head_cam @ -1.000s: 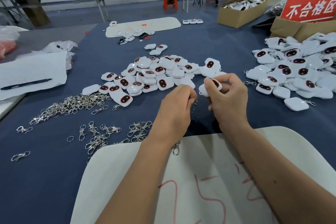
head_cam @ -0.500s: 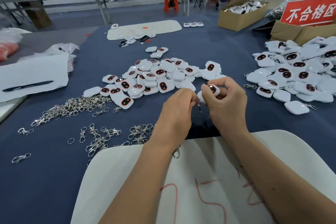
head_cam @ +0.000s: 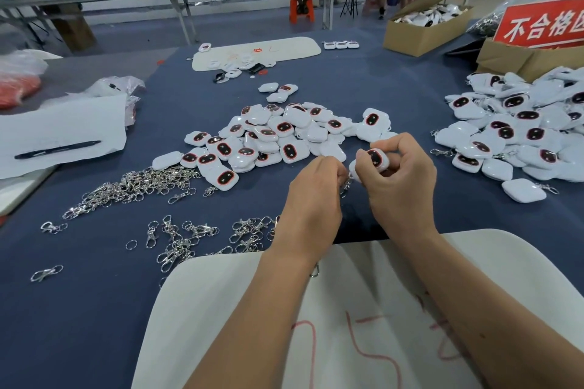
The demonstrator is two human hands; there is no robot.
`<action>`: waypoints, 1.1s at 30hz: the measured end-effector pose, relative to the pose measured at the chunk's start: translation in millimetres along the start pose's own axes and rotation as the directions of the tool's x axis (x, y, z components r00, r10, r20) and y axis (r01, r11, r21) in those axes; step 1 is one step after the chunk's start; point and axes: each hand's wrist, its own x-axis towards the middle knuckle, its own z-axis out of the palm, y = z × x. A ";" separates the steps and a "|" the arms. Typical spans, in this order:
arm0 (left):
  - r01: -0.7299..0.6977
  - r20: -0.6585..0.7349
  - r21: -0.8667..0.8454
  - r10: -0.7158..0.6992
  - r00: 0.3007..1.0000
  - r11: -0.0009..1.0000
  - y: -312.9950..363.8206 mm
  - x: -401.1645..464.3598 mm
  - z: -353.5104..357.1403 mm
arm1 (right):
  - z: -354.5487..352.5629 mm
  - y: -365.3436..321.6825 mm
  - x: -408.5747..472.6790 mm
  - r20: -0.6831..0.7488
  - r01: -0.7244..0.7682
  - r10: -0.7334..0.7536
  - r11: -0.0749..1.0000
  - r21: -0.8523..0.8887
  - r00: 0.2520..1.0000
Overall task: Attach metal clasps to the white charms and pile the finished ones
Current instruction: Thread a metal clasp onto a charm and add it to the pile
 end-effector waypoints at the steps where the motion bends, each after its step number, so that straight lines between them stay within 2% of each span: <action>1: 0.000 -0.005 0.009 0.000 1.000 1.000 0.3 -0.1 0.2 | 0.0 0.1 -0.1 0.000 0.000 0.000 1.000 -0.005 1.000; 6: -0.002 -0.012 0.072 0.003 1.000 0.997 0.0 0.2 -0.5 | 1.0 0.7 0.0 0.017 -0.015 0.016 0.999 -0.037 1.000; 9: -0.052 -0.036 0.075 0.055 0.998 0.996 1.5 0.8 -1.4 | -0.6 1.9 1.4 0.020 -0.059 0.059 0.998 -0.019 0.998; 14: -0.153 -0.139 0.088 0.164 0.977 0.984 6.8 3.8 -1.8 | -4.2 2.8 5.6 0.054 -0.277 0.272 0.935 0.221 0.961; 17: -0.204 -0.161 0.053 0.209 0.964 0.978 5.1 4.4 -4.5 | -4.0 3.2 8.2 0.099 -0.323 0.307 0.889 0.326 0.946; 20: -0.219 -0.174 0.036 0.221 0.960 0.975 4.0 3.9 -6.5 | -4.1 4.9 8.9 0.137 -0.351 0.323 0.869 0.349 0.936; 27: -0.240 -0.239 0.020 0.237 0.942 0.971 -0.1 3.7 -7.7 | -3.8 4.7 7.9 0.166 -0.330 0.291 0.887 0.324 0.942; 33: -0.138 -0.237 -0.007 0.132 0.963 0.990 2.8 3.9 -5.3 | -2.1 0.4 1.5 0.068 -0.214 0.204 0.953 0.217 0.977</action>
